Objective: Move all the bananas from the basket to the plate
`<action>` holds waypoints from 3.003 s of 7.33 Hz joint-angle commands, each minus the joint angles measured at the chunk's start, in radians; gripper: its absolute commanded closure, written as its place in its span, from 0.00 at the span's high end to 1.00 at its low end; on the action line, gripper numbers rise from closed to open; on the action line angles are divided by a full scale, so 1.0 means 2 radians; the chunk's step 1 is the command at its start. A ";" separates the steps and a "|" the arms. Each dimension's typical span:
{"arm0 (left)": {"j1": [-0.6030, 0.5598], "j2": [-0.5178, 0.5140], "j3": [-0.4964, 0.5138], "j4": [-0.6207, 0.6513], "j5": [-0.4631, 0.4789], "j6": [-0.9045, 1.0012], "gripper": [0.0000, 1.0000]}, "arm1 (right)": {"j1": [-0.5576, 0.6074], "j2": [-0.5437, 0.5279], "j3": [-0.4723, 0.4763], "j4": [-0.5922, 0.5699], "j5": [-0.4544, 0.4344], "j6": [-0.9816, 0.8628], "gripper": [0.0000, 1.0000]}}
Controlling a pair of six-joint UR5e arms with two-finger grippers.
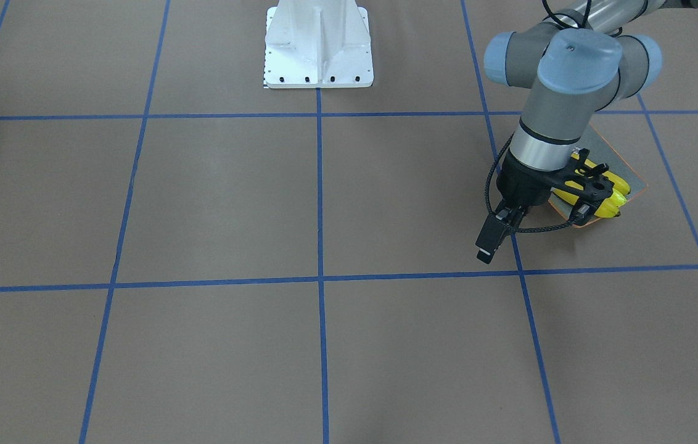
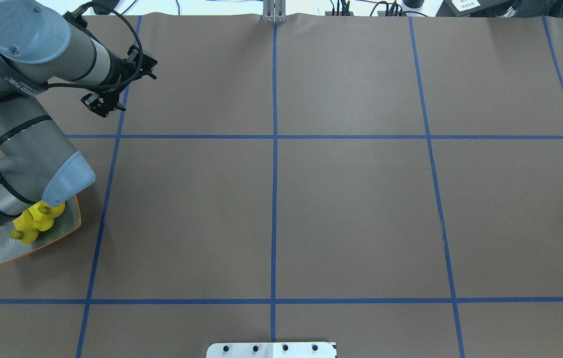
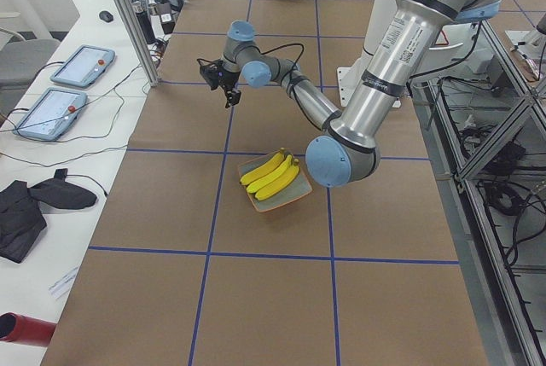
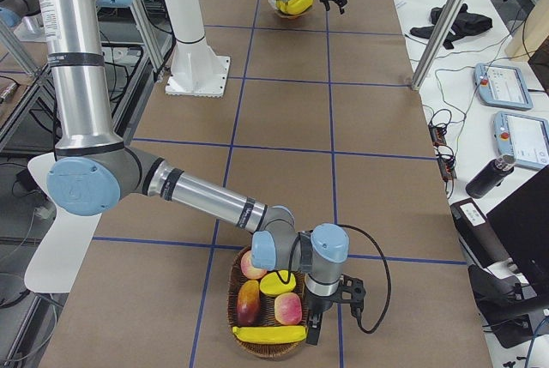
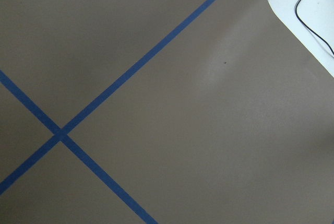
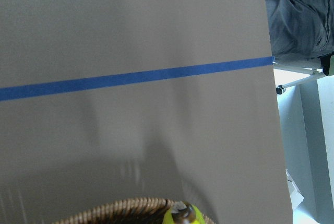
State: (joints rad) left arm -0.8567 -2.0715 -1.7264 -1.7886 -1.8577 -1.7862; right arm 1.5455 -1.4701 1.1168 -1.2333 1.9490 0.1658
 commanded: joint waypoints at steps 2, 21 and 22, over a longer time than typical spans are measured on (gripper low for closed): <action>0.002 0.000 0.001 0.000 0.000 0.001 1.00 | -0.001 0.003 -0.024 0.000 0.001 0.001 1.00; 0.003 0.003 -0.004 0.001 0.001 0.002 1.00 | -0.016 -0.003 -0.028 -0.001 0.006 0.001 0.00; 0.003 0.003 -0.004 0.001 0.001 0.001 1.00 | -0.016 -0.002 -0.022 -0.001 0.006 0.000 0.00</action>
State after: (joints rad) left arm -0.8514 -2.0654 -1.7340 -1.7870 -1.8563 -1.7828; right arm 1.5141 -1.4755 1.0608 -1.2348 1.9618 0.1676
